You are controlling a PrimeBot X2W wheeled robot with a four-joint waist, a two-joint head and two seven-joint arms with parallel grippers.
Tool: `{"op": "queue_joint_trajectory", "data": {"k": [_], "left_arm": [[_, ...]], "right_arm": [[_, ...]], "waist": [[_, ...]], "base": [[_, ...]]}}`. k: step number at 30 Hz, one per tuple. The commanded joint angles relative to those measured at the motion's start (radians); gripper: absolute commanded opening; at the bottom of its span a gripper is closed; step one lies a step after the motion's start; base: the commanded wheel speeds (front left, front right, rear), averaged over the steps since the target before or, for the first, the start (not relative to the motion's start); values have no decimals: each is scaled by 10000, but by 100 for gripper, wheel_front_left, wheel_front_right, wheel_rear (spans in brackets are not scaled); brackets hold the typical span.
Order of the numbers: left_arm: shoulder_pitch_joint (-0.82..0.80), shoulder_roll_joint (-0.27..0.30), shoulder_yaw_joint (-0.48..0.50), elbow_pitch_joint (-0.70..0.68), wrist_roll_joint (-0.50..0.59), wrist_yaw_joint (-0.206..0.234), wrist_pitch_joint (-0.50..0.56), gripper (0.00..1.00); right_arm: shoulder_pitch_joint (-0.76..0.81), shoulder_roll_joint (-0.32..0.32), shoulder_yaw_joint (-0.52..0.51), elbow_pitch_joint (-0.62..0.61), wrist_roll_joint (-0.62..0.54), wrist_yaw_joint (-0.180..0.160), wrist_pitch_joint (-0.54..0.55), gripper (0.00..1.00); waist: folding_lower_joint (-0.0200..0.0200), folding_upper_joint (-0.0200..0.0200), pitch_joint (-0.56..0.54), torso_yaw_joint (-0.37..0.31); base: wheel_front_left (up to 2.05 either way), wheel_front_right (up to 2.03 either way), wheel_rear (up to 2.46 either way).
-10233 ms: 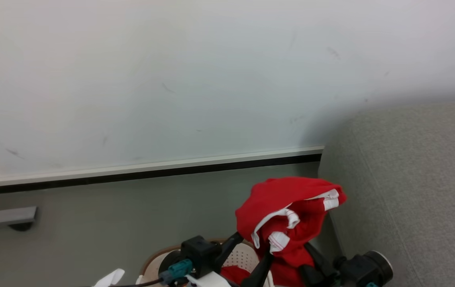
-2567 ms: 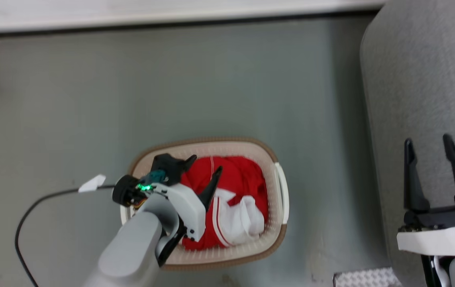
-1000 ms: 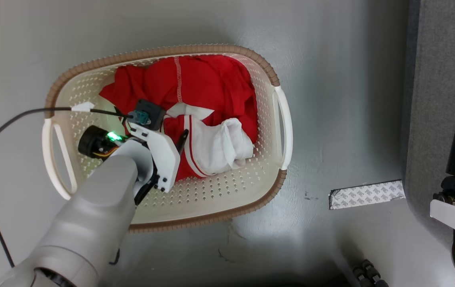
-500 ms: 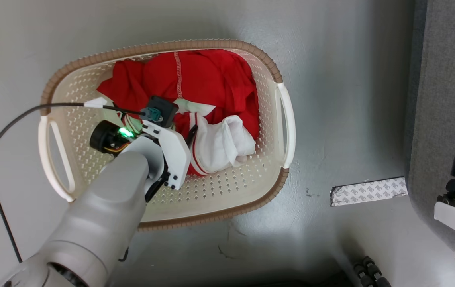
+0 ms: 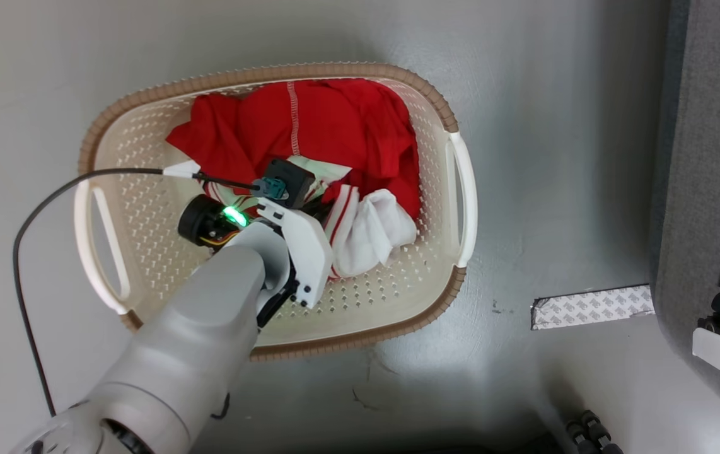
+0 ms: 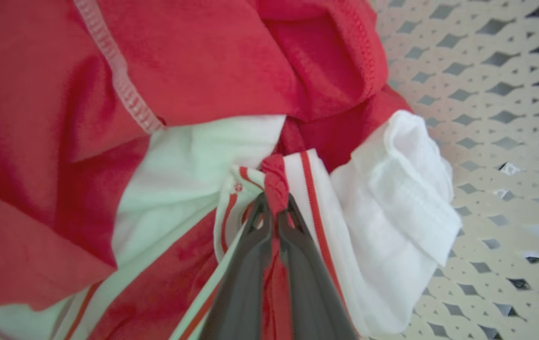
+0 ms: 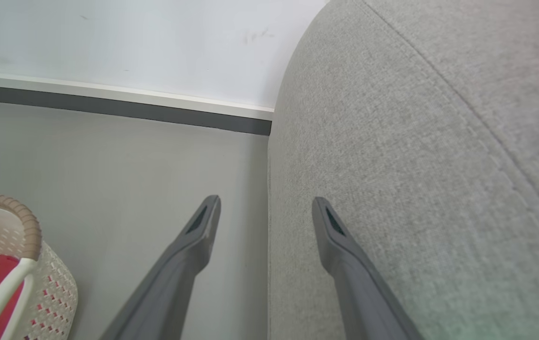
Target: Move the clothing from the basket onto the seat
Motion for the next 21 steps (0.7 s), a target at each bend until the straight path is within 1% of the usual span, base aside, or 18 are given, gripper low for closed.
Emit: {"op": "queue_joint_trajectory", "data": {"k": [1, 5, 7, 11, 17, 21], "left_arm": [[-17, -1, -58, -122, -213, 16, -166, 0], [214, -27, -187, -441, -721, 16, -442, 0], [342, -33, -191, -756, -1148, 16, -640, 0], [647, 114, -387, -1470, -1854, 16, -934, 0], [1350, 400, -518, -3029, -3410, 15, -1321, 0], [1808, 708, -604, -4072, -4366, 14, -1508, 0]], "right_arm": [[183, 135, 84, 865, 275, 146, 267, 100], [0, 126, 65, 894, 195, 146, 264, 100], [-57, 121, 46, 914, 179, 145, 249, 100], [-81, 103, -64, 1002, 122, 120, 193, 100], [-76, 51, -192, 1220, 125, 73, 154, 100], [45, 72, -253, 1454, 138, 73, 154, 100]], "waist": [[0, -1, -48, 47], [0, -1, -407, 129], [0, -1, -653, 175], [0, -1, -1247, 300], [0, -1, -2316, 361], [0, -1, -2986, 386]], "base": [[0, 0, 0], [0, 0, 0], [0, 0, 0], [0, 0, 0], [0, 0, 0], [0, 0, 0]]}}
